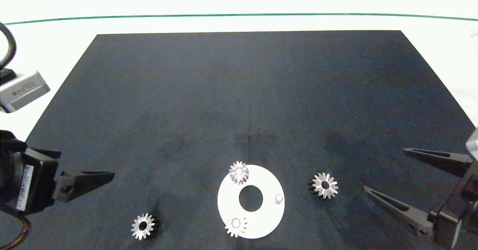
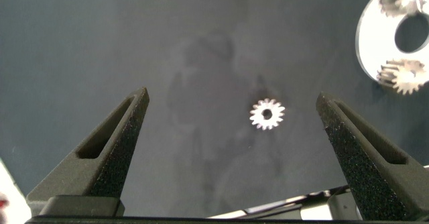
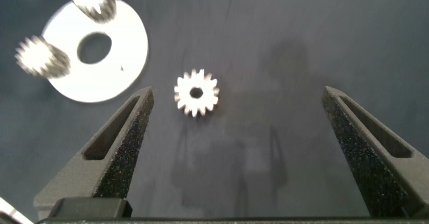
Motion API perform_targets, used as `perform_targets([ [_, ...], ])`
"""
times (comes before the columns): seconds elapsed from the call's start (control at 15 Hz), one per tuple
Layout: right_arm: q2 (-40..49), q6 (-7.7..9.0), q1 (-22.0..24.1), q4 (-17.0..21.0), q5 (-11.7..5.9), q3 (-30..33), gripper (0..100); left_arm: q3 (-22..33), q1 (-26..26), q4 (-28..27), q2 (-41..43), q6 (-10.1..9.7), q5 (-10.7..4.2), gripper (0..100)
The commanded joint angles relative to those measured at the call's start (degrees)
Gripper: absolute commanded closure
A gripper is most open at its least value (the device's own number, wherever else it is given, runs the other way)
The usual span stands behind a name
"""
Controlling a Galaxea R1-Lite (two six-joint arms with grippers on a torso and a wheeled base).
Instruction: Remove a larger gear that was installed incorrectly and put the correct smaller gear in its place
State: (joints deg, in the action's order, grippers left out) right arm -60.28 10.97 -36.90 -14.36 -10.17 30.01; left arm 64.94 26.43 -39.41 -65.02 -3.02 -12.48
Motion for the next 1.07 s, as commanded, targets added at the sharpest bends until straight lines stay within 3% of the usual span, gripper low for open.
perform_targets([
  [0.07,3.8,0.10,-0.1,-0.1,1.11,1.0,0,-7.3,8.6,3.1,-3.4,-1.02,-7.29,0],
  [0.2,4.1,0.10,-0.2,0.1,1.55,1.0,0,-13.2,8.6,7.3,-5.0,-1.11,-8.87,0],
  [0.33,4.5,0.10,-0.6,1.4,2.52,0.8,0,-16.1,8.4,10.7,-5.0,-1.99,-8.87,0],
  [0.6,5.1,0.10,-1.9,2.3,2.87,0.6,0,-17.7,8.6,10.5,-4.1,-4.80,-8.87,0],
  [0.8,4.9,0.10,-1.9,2.3,2.87,0.3,0,-17.6,11.2,10.4,-3.9,-8.49,-8.87,0],
  [0.87,4.7,0.10,-1.9,2.3,2.87,0.3,0,-17.7,13.9,10.4,-3.9,-11.13,-8.79,0],
  [0.93,4.7,0.10,-1.9,2.3,2.87,0.2,0,-17.7,16.5,10.4,-3.9,-12.45,-8.79,0],
  [1.07,4.7,0.10,-1.9,2.3,2.87,0.1,0,-17.8,18.0,10.4,-4.7,-12.62,-8.70,0],
])
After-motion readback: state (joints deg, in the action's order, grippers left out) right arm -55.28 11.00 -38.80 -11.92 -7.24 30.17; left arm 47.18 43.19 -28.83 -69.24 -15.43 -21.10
